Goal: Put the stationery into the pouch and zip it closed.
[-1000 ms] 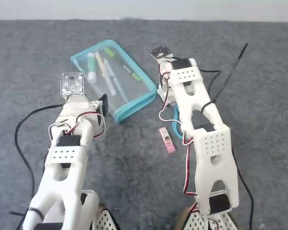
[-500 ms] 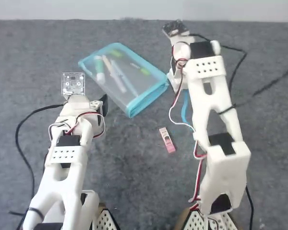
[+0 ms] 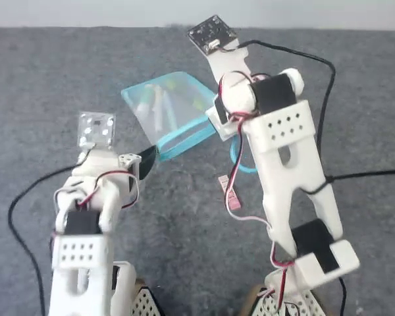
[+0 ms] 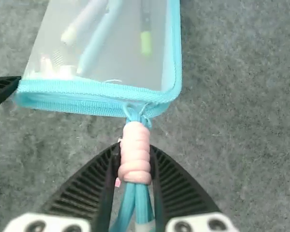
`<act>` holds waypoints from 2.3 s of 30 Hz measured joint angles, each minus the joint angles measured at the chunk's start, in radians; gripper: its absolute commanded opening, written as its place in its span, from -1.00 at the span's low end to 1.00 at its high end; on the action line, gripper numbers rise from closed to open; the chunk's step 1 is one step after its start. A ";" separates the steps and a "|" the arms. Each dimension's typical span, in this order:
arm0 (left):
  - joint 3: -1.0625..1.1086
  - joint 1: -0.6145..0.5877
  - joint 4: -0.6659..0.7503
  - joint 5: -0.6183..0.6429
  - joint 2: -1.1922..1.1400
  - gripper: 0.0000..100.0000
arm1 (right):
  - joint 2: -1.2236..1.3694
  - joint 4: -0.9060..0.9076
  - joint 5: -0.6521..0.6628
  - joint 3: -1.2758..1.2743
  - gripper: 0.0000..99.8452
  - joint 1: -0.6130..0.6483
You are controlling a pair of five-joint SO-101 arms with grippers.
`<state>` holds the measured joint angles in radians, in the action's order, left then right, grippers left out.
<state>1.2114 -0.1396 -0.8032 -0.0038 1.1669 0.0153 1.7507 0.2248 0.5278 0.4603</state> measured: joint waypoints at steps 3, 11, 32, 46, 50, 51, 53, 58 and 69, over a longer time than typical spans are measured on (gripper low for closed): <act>0.000 0.000 -0.051 0.000 0.123 -0.38 | -0.052 0.000 0.000 -0.051 -0.98 0.018; 0.000 0.020 -0.087 -0.003 0.212 -0.38 | -0.114 -0.008 0.000 -0.124 -0.98 0.025; 0.121 0.021 0.064 -0.040 0.213 -0.44 | -0.210 0.003 0.060 -0.206 -0.98 0.025; 0.041 -0.040 0.270 -0.040 -0.238 -0.47 | -0.270 0.005 0.098 -0.353 -0.98 0.026; 0.025 -0.041 0.325 -0.043 -0.345 -0.72 | -0.270 0.005 0.098 -0.365 -0.98 0.026; 0.025 -0.041 0.334 -0.041 -0.354 -0.78 | -0.270 0.005 0.106 -0.365 -0.98 0.026; 0.025 -0.041 0.339 -0.041 -0.354 -0.87 | -0.269 0.005 0.120 -0.365 -0.98 0.026; 0.025 -0.040 0.339 -0.018 -0.362 -0.94 | -0.161 0.005 0.137 -0.365 -0.85 -0.025; 0.025 -0.031 0.339 0.189 -0.370 -0.97 | 0.058 0.005 0.094 -0.365 -0.63 -0.061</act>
<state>1.2359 -0.1703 -0.4641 0.1849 0.7971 0.0736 1.7553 0.3184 0.1626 0.3989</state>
